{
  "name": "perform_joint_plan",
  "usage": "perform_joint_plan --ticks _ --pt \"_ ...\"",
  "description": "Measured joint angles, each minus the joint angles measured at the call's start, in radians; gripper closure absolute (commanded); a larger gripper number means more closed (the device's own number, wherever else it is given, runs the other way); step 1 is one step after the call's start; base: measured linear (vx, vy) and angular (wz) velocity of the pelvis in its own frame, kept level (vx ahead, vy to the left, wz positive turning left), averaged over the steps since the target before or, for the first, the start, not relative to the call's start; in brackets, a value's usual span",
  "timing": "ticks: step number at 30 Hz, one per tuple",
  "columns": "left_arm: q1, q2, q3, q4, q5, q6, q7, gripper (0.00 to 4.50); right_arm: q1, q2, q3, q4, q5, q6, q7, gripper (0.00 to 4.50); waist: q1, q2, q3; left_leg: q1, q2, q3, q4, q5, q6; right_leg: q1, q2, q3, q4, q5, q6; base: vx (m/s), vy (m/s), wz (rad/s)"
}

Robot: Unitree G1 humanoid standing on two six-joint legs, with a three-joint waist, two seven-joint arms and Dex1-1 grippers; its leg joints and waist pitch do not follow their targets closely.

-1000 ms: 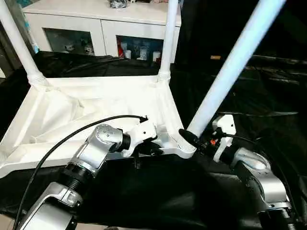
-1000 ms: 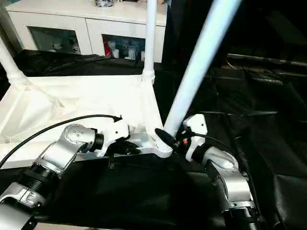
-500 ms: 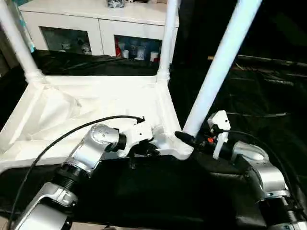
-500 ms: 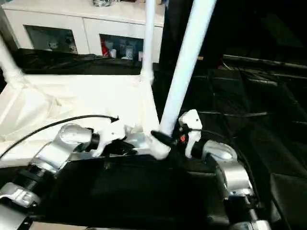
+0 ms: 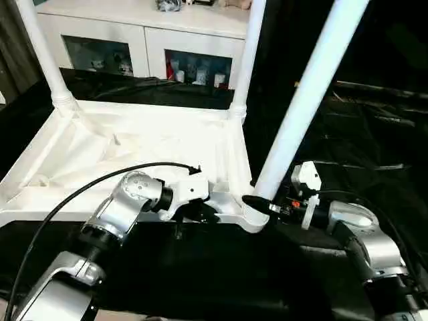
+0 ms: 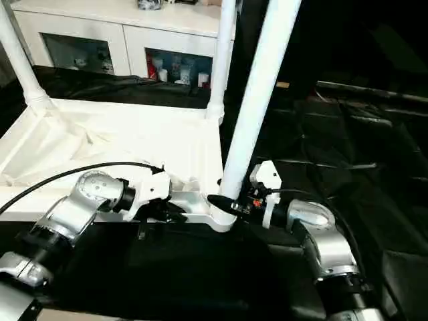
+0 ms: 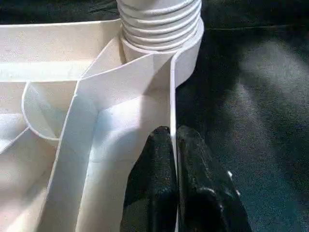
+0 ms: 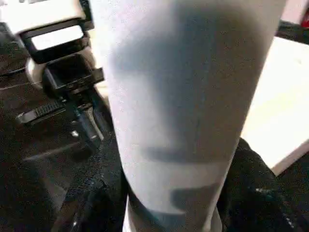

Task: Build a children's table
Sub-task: Rotate leg to tighten

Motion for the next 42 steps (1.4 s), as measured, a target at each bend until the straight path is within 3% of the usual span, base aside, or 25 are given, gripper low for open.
perform_joint_plan --ticks 9,12,19,24,34,36,42 --pt "-0.049 -0.094 0.051 0.048 0.028 0.177 0.205 4.50 -0.157 0.139 -0.058 0.222 -0.040 -0.042 -0.349 2.59 -0.034 0.005 0.006 -0.005 -0.002 -0.018 0.001 0.000 0.000 0.001 0.000 -0.017 -0.033 0.000 0.000 -0.013 0.008 -0.03" --pt "-0.091 -0.172 0.074 0.091 0.039 0.264 0.349 4.50 -0.258 0.197 -0.086 0.350 -0.071 -0.067 -0.546 2.59 -0.043 0.010 0.011 -0.005 -0.002 -0.021 0.001 0.000 0.000 0.001 -0.002 -0.026 -0.044 0.000 0.000 -0.013 0.013 -0.06" --pt "-0.113 -0.285 0.100 0.098 0.050 0.376 0.543 4.50 -0.362 0.244 -0.094 0.493 -0.136 -0.116 -0.765 2.59 -0.041 0.009 0.010 -0.003 -0.002 -0.021 -0.001 0.000 0.000 0.001 -0.002 -0.027 -0.046 0.010 -0.016 0.000 0.000 0.00" --pt "-0.121 -0.298 0.100 0.107 0.054 0.378 0.581 4.50 -0.396 0.261 -0.095 0.552 -0.154 -0.150 -0.809 2.59 -0.031 0.009 0.009 -0.001 -0.001 -0.021 -0.003 0.000 0.000 0.001 -0.001 -0.028 -0.042 0.016 -0.019 0.000 0.000 0.00" --pt "-0.122 -0.284 0.099 0.107 0.052 0.377 0.574 4.50 -0.416 0.273 -0.121 0.605 -0.158 -0.190 -0.768 2.59 -0.030 0.008 0.009 0.006 -0.001 -0.021 -0.005 -0.002 -0.003 0.001 -0.001 -0.028 -0.037 0.016 -0.019 0.000 0.000 0.00" --pt "-0.122 -0.275 0.096 0.106 0.051 0.373 0.560 4.50 -0.413 0.271 -0.125 0.605 -0.150 -0.193 -0.732 1.89 -0.030 0.008 0.009 0.006 -0.001 -0.021 -0.007 -0.002 -0.003 0.001 -0.001 -0.028 -0.037 0.016 -0.019 0.000 0.000 0.00" --pt "-0.122 -0.255 0.080 0.101 0.051 0.336 0.511 4.50 -0.379 0.252 -0.127 0.592 -0.138 -0.195 -0.648 1.43 -0.024 0.010 0.010 0.007 -0.001 -0.019 -0.011 -0.002 -0.003 -0.002 -0.001 -0.027 -0.031 0.016 -0.019 0.000 0.000 0.00"
